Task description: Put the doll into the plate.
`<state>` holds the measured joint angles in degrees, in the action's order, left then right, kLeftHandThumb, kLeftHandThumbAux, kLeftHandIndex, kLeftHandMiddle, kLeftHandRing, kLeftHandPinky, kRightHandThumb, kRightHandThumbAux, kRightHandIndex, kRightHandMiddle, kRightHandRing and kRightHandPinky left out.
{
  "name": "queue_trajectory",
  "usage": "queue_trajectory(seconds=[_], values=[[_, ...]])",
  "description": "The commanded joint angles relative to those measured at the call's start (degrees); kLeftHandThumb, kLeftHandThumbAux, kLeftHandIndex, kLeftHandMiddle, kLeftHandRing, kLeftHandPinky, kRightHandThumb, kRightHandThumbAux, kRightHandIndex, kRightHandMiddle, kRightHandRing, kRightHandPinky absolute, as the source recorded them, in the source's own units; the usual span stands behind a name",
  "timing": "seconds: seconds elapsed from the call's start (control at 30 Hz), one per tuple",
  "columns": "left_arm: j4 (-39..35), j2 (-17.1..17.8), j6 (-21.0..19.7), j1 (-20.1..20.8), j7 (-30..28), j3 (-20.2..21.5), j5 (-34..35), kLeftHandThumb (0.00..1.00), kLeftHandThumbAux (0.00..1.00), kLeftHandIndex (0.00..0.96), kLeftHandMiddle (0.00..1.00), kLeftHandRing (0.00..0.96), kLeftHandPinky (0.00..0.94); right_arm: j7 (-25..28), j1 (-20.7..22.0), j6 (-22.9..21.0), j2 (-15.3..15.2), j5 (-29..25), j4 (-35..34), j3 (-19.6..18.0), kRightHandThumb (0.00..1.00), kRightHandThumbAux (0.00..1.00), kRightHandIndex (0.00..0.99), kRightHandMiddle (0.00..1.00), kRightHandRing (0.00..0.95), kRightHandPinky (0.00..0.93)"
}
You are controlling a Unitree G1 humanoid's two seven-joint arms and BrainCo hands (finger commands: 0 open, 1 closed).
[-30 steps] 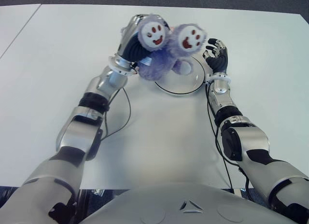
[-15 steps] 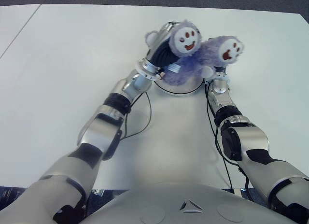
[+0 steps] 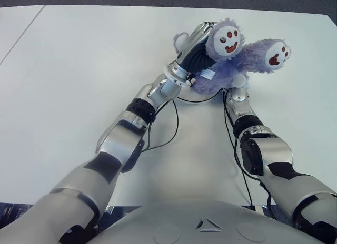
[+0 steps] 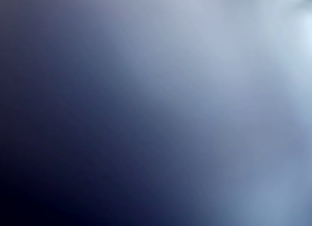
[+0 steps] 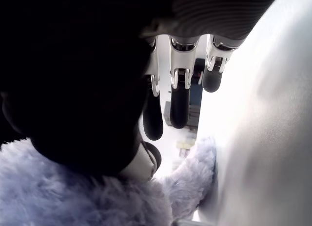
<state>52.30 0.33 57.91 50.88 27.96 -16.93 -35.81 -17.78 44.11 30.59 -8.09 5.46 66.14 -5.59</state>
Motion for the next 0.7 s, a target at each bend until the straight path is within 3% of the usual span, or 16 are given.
queue_trajectory(seconds=[0.03, 0.3, 0.7], values=[[3.8, -2.1, -2.0, 1.2, -1.7, -2.0, 0.2, 0.734, 0.698, 0.443, 0.873, 0.866, 0.864, -1.5, -19.0, 0.5, 8.6, 3.1, 10.6, 2.6, 0.502, 0.962, 0.269, 0.306, 0.218, 0.0], [5.1, -3.3, -2.3, -0.7, -1.2, -2.6, -0.1, 0.734, 0.698, 0.442, 0.876, 0.868, 0.872, -1.9, -19.1, 0.9, 8.9, 2.9, 10.5, 2.6, 0.462, 0.97, 0.29, 0.33, 0.241, 0.0], [5.8, -1.9, -2.3, -3.4, 1.5, -3.3, -2.2, 0.736, 0.698, 0.442, 0.877, 0.871, 0.878, -3.6, -19.4, 1.7, 9.2, 3.3, 10.4, 3.0, 0.365, 0.996, 0.267, 0.294, 0.211, 0.0]])
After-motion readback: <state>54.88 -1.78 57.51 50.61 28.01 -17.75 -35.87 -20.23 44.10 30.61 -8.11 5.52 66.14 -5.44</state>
